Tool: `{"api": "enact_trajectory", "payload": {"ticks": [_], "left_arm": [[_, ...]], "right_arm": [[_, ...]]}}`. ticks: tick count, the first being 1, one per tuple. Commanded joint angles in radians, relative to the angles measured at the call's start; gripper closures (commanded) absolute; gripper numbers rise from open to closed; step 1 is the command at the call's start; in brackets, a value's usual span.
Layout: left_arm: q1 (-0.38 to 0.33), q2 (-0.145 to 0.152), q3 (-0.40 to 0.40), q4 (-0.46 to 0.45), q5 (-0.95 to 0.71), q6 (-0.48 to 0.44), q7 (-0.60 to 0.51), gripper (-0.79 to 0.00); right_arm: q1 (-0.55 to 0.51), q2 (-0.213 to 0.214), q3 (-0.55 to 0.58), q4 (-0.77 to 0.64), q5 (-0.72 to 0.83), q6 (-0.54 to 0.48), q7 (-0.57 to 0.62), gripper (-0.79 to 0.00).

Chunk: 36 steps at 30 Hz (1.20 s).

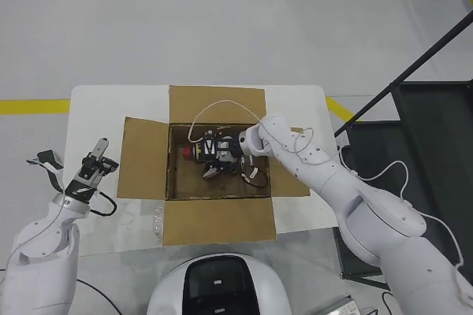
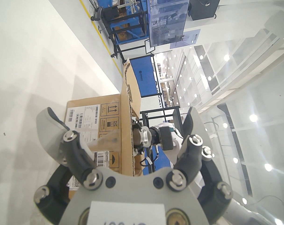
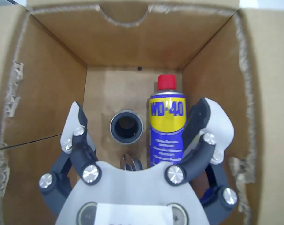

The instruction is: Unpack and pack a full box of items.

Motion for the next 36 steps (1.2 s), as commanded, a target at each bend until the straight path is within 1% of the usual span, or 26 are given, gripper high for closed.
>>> {"api": "enact_trajectory", "payload": {"ticks": [1, 4, 8, 12, 14, 16, 18, 21, 23, 28, 31, 34, 36], "left_arm": [[-0.004, 0.002, -0.001, 0.007, 0.005, 0.005, 0.004, -0.785], [-0.016, 0.004, 0.002, 0.032, 0.009, 0.012, 0.004, -0.785], [-0.036, 0.005, 0.015, 0.068, -0.006, 0.012, -0.019, -0.785], [-0.05, 0.007, 0.042, 0.075, -0.035, -0.016, -0.095, -0.785], [-0.053, 0.008, 0.048, 0.069, -0.053, -0.033, -0.122, -0.785], [-0.057, 0.009, 0.056, 0.06, -0.094, -0.032, -0.152, -0.785], [-0.061, 0.01, 0.06, 0.042, -0.133, -0.033, -0.188, -0.785], [-0.056, 0.013, 0.067, -0.009, -0.162, -0.061, -0.236, -0.785], [-0.051, 0.013, 0.075, -0.046, -0.209, -0.06, -0.271, -0.785], [-0.053, 0.015, 0.107, -0.115, -0.203, -0.062, -0.293, -0.785], [-0.074, 0.014, 0.146, -0.123, -0.163, -0.051, -0.287, -0.785], [-0.1, 0.013, 0.186, -0.105, -0.135, -0.033, -0.279, -0.785], [-0.115, 0.012, 0.209, -0.089, -0.123, -0.023, -0.279, -0.785]], "right_arm": [[-0.03, 0.037, 0.046, -0.094, -0.005, -0.016, -0.009, -0.785], [-0.105, 0.099, 0.138, -0.243, 0.007, -0.054, 0.002, -0.785], [-0.265, 0.188, 0.288, -0.471, 0.074, -0.054, 0.072, -0.785], [-0.452, 0.268, 0.462, -0.662, 0.22, -0.054, 0.183, -0.785], [-0.533, 0.3, 0.543, -0.745, 0.291, -0.054, 0.253, -0.785], [-0.609, 0.324, 0.612, -0.811, 0.372, -0.054, 0.304, -0.785], [-0.609, 0.324, 0.612, -0.811, 0.372, -0.054, 0.304, -0.785], [-0.609, 0.324, 0.612, -0.811, 0.372, -0.054, 0.304, -0.785], [-0.609, 0.324, 0.612, -0.811, 0.372, -0.054, 0.304, -0.785], [-0.609, 0.324, 0.612, -0.811, 0.372, -0.054, 0.304, -0.785], [-0.609, 0.324, 0.612, -0.811, 0.372, -0.054, 0.304, -0.785], [-0.612, 0.324, 0.612, -0.811, 0.376, -0.049, 0.301, -0.785], [-0.638, 0.328, 0.633, -0.799, 0.415, -0.046, 0.287, -0.785]]}}
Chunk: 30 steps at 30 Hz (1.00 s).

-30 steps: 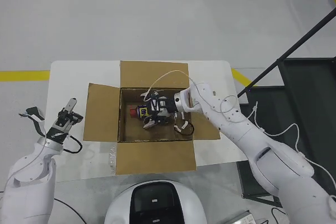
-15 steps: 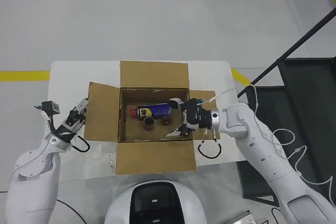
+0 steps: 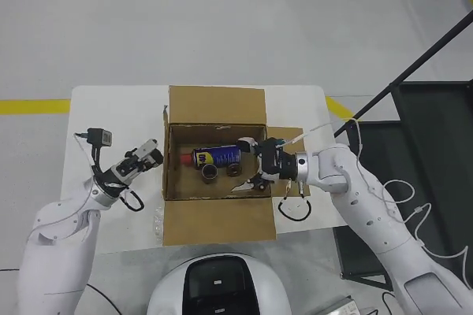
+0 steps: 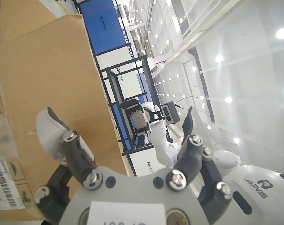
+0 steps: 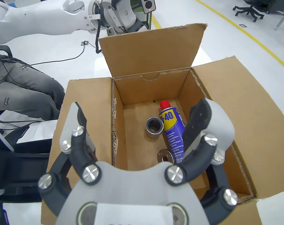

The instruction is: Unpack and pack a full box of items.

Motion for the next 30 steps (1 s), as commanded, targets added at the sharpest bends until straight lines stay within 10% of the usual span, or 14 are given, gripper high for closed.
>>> {"api": "enact_trajectory", "payload": {"ticks": [1, 15, 30], "left_arm": [[-0.016, -0.001, 0.024, 0.017, 0.009, 0.011, -0.003, -0.785], [-0.073, -0.005, 0.133, 0.096, 0.104, 0.029, 0.05, -0.785], [-0.008, 0.0, 0.182, 0.017, 0.354, -0.03, 0.211, -0.785]], "right_arm": [[-0.029, 0.008, 0.036, 0.016, 0.044, -0.005, -0.004, -0.785], [-0.299, 0.099, 0.389, 0.15, 0.484, 0.02, 0.094, -0.785], [-0.12, 0.058, 0.168, 0.547, 0.781, -0.007, 0.253, -0.785]]}}
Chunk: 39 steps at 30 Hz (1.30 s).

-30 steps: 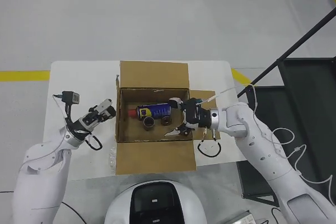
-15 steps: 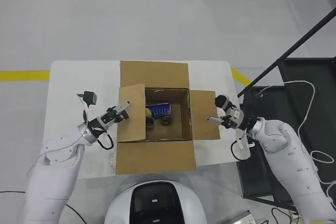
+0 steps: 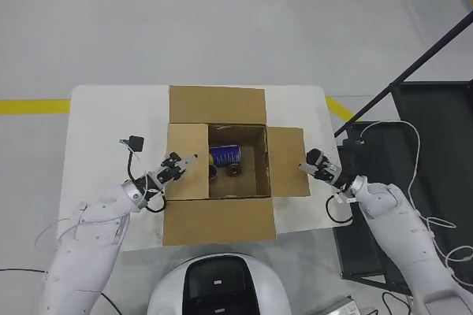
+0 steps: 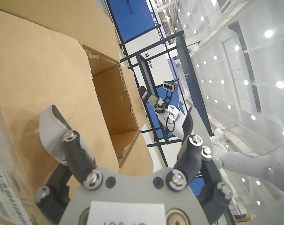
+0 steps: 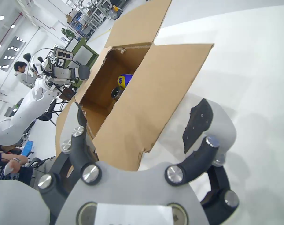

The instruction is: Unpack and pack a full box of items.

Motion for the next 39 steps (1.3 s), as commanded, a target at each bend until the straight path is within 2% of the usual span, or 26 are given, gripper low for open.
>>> {"api": "enact_trajectory", "payload": {"ticks": [1, 5, 11, 16, 20, 26, 32, 39], "left_arm": [[0.003, 0.001, 0.002, -0.003, 0.002, 0.001, 0.004, -0.785], [0.005, 0.003, 0.005, -0.003, 0.008, 0.003, 0.005, -0.785], [-0.008, 0.003, 0.001, 0.018, -0.004, 0.014, 0.038, -0.785], [-0.019, 0.004, -0.008, 0.03, -0.024, 0.017, 0.061, -0.785], [-0.019, 0.006, -0.021, 0.026, -0.042, 0.012, 0.072, -0.785], [-0.001, 0.012, -0.056, 0.014, -0.07, 0.004, 0.081, -0.785], [0.017, 0.02, -0.089, 0.003, -0.064, 0.002, 0.069, -0.785], [0.025, 0.025, -0.096, -0.008, 0.008, -0.005, 0.097, -0.785]], "right_arm": [[0.03, -0.009, -0.036, 0.036, 0.034, -0.002, 0.01, -0.785], [0.048, -0.018, -0.077, 0.015, 0.106, -0.002, 0.022, -0.785], [0.0, 0.0, -0.046, -0.161, 0.214, -0.002, 0.075, -0.785], [-0.039, 0.019, -0.007, -0.341, 0.304, -0.002, 0.172, -0.785], [0.001, 0.017, -0.049, -0.398, 0.377, -0.002, 0.295, -0.785], [0.153, -0.022, -0.216, -0.309, 0.403, -0.002, 0.421, -0.785], [0.293, -0.076, -0.353, -0.157, 0.256, -0.002, 0.393, -0.785], [0.372, -0.116, -0.436, -0.063, 0.083, 0.027, 0.322, -0.785]]}}
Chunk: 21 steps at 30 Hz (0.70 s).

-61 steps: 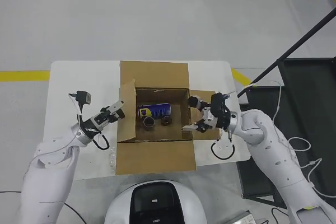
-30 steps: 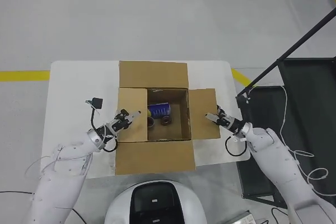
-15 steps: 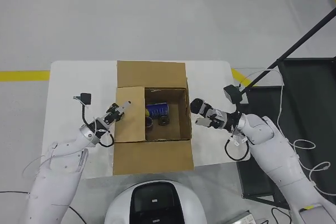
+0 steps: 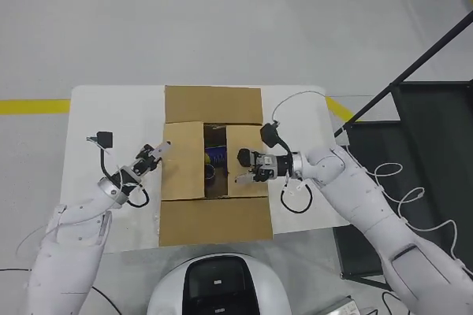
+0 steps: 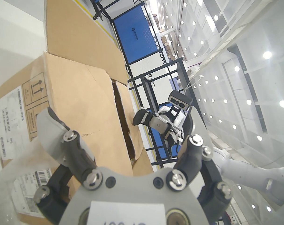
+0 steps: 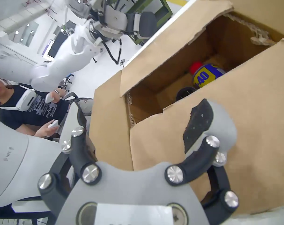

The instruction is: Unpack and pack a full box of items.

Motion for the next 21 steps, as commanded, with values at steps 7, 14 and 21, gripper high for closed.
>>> {"api": "enact_trajectory", "payload": {"ticks": [7, 14, 21], "left_arm": [[0.004, -0.001, 0.043, -0.011, 0.137, -0.025, 0.059, -0.785], [0.005, -0.002, 0.031, -0.013, 0.088, -0.044, 0.106, -0.785], [0.031, 0.008, -0.075, -0.026, -0.198, -0.093, 0.061, -0.785]], "right_arm": [[0.024, -0.012, -0.01, 0.015, -0.081, -0.024, -0.073, -0.785], [-0.057, 0.034, 0.089, -0.164, -0.049, -0.024, -0.086, -0.785], [-0.228, 0.106, 0.247, -0.341, -0.035, -0.024, -0.016, -0.785]]}}
